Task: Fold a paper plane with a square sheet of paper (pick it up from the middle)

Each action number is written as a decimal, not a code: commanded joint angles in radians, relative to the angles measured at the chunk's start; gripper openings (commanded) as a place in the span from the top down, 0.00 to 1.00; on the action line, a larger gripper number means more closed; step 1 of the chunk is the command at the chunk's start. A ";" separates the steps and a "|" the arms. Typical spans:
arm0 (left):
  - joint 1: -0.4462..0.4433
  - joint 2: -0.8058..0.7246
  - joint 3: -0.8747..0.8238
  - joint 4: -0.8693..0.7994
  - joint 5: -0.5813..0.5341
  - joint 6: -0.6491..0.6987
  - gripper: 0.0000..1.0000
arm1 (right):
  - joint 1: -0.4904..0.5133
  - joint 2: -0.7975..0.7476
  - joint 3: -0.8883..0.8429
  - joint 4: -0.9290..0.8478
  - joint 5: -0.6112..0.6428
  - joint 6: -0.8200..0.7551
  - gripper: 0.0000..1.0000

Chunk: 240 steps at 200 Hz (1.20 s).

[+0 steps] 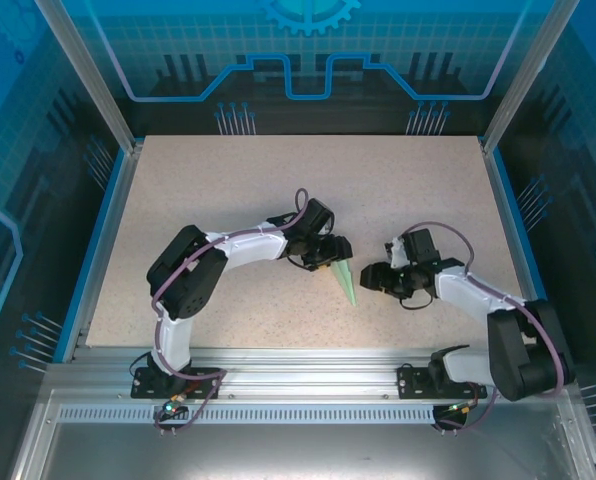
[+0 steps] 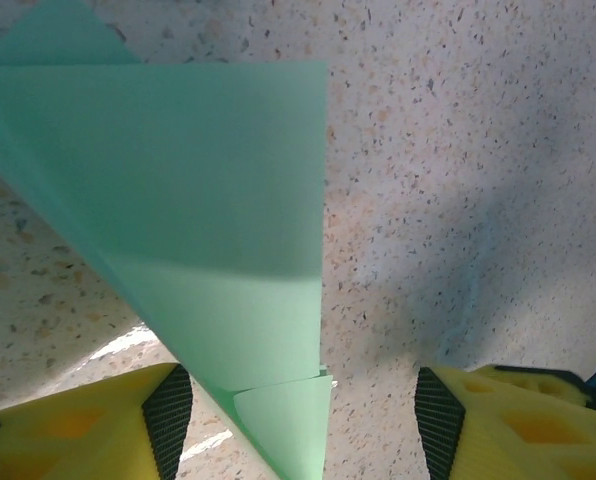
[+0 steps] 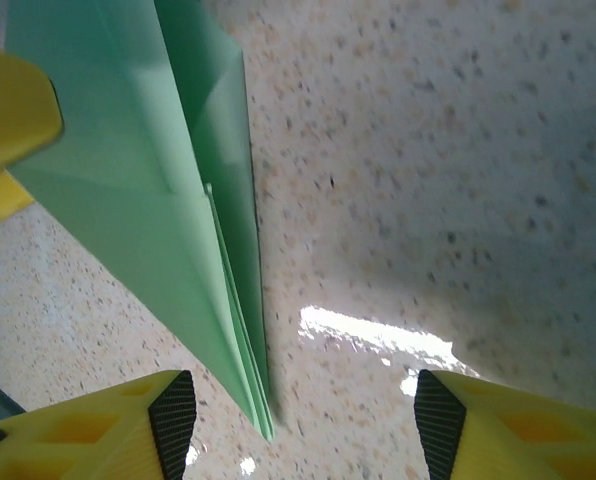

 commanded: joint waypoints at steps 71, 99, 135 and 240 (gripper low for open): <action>-0.005 -0.001 0.002 -0.026 -0.013 -0.022 0.44 | 0.007 0.080 0.046 0.031 -0.043 -0.025 0.38; -0.006 -0.013 -0.011 -0.021 -0.012 -0.025 0.48 | 0.017 0.067 0.035 0.029 -0.040 -0.021 0.37; -0.005 -0.017 -0.013 -0.017 -0.013 -0.022 0.48 | 0.019 0.043 0.036 0.001 -0.012 -0.025 0.37; -0.005 -0.029 -0.012 -0.040 -0.007 -0.010 0.63 | 0.023 0.016 0.047 -0.007 -0.013 -0.004 0.36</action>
